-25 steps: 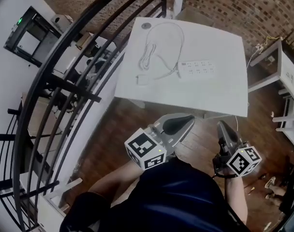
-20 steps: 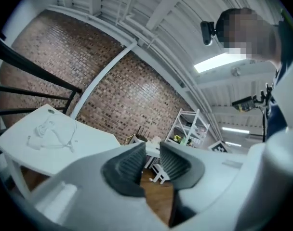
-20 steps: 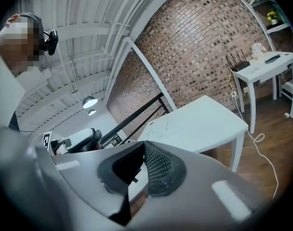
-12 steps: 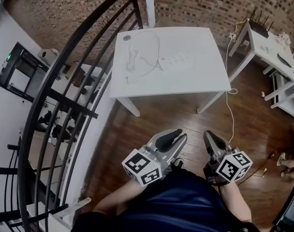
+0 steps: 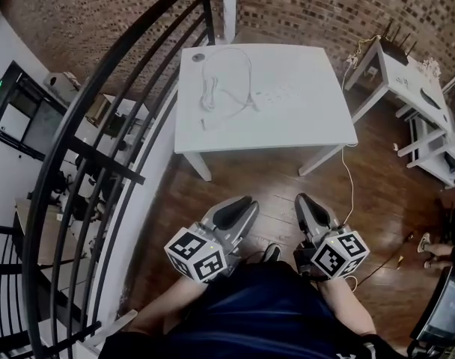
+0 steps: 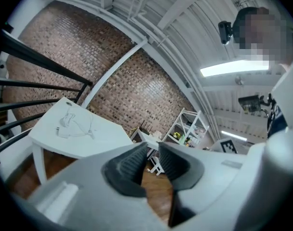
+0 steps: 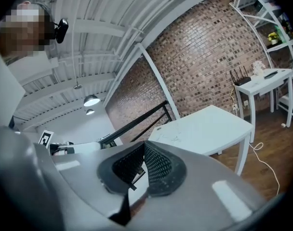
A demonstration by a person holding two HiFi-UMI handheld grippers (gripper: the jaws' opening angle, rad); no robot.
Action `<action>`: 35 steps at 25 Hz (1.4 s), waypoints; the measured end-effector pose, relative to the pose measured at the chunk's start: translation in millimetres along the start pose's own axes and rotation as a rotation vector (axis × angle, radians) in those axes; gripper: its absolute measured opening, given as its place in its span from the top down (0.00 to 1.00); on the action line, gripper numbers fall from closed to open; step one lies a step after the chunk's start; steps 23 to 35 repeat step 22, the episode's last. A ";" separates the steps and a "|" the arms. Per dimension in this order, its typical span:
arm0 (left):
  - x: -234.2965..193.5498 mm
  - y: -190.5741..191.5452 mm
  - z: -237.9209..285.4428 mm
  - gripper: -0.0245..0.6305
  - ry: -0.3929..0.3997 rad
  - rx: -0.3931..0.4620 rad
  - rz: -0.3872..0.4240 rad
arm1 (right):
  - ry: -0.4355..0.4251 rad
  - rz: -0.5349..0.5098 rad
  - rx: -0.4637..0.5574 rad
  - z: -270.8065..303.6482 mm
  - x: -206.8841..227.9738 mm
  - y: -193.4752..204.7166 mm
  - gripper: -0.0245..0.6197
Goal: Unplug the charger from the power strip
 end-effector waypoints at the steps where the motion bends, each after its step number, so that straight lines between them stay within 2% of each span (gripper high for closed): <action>1: -3.8 -0.2 -3.5 0.84 -0.008 -0.003 -0.009 | -0.003 -0.005 -0.002 2.1 -3.9 0.2 0.95; 5: -12.9 -5.9 -7.5 0.84 -0.021 -0.018 -0.007 | 0.005 0.005 -0.007 9.9 -7.2 -0.4 0.95; 14: -14.1 -18.2 10.8 0.85 -0.009 -0.057 0.052 | -0.014 -0.010 0.053 13.2 -4.8 -17.9 0.95; 20: -2.8 -6.8 31.6 0.85 -0.030 -0.069 0.093 | -0.028 -0.028 0.066 2.5 17.6 -22.5 0.95; 22: 1.3 -1.5 41.9 0.85 -0.041 -0.071 0.097 | -0.037 -0.031 0.069 -1.5 29.7 -25.6 0.95; 35: 1.3 -1.5 41.9 0.85 -0.041 -0.071 0.097 | -0.037 -0.031 0.069 -1.5 29.7 -25.6 0.95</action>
Point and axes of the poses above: the fingertips, and each gripper's own axes: z forward along the fingers, x to its right, y out of its underside, the point moved 2 cm from there along -z, backward along the fingers, and after that the axes turned 14 degrees about y, right-handed, at the moved point
